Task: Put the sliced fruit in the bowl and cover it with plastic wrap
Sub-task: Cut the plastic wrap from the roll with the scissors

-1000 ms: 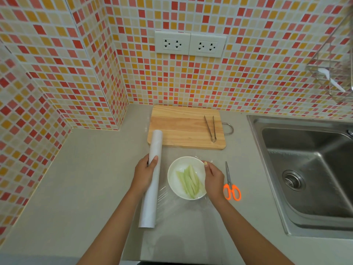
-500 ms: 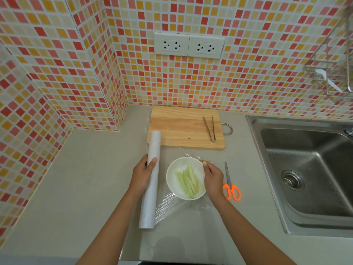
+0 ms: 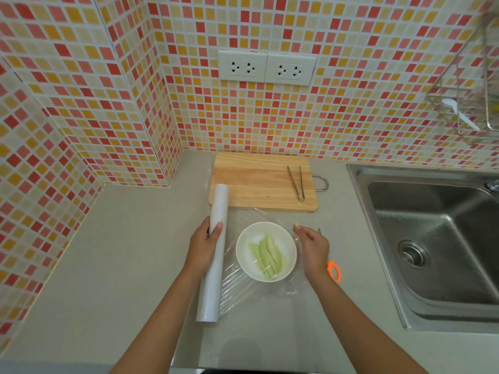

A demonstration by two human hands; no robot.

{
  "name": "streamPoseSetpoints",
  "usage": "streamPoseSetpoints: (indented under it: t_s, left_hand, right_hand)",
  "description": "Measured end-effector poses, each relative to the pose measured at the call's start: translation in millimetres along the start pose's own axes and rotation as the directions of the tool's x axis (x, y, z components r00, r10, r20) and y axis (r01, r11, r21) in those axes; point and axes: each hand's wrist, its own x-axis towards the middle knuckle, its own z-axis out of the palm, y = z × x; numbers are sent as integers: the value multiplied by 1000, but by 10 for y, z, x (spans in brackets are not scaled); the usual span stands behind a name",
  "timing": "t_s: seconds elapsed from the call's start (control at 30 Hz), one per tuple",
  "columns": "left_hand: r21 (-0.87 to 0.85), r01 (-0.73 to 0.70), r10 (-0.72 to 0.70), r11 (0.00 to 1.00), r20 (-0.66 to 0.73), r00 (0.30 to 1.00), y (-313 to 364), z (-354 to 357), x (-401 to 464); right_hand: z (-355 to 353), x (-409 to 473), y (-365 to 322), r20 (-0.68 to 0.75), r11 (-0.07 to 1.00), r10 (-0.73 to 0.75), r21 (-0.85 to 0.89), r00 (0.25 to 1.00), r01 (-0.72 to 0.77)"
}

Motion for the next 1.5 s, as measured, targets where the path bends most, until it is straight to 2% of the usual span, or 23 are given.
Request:
streamPoseSetpoints:
  t_s: [0.1,0.17,0.27,0.37,0.43,0.7,0.87,1.1,1.2,1.37,1.5]
  left_hand:
    - [10,10,-9,1000,-16,1000,-10,8,10]
    - [6,18,-18,1000,-29,999,1,5,10]
    - [-2,29,-29,1000,-47,998,16,-5,-9]
    - [19,15,-14,1000,-59,998,35,-4,-39]
    - [22,12,-11,1000,-65,998,55,2,-58]
    - [48,17,-13,999,-83,996,91,7,-78]
    - [72,14,-6,997,-104,995,90,21,-105]
    - [112,5,6,994,-98,995,124,32,-105]
    - [109,-15,23,994,-74,997,152,31,-101]
    - [84,-45,49,995,-43,998,202,4,-90]
    - [95,-47,51,994,-34,998,242,-25,-74]
  right_hand:
    - [-171,45,-58,-51,988,-78,-140,996,70]
    - [-345,100,-49,-59,929,-123,-357,991,94]
    - [-646,160,-14,-38,712,-31,-702,999,-5]
    - [-834,147,23,-7,523,122,-850,993,-70]
    - [-869,113,51,13,466,179,-882,984,-73]
    - [-759,20,35,-1,502,159,-861,987,-82]
    - [-657,-66,-91,-65,428,212,-891,975,-153]
    - [-714,-97,-209,-26,529,357,-818,934,-225]
    - [-751,-206,-258,-36,611,332,-753,942,-244]
    - [-564,-512,-495,-72,821,214,-527,974,-219]
    - [-298,-924,-705,62,937,265,-253,962,-242]
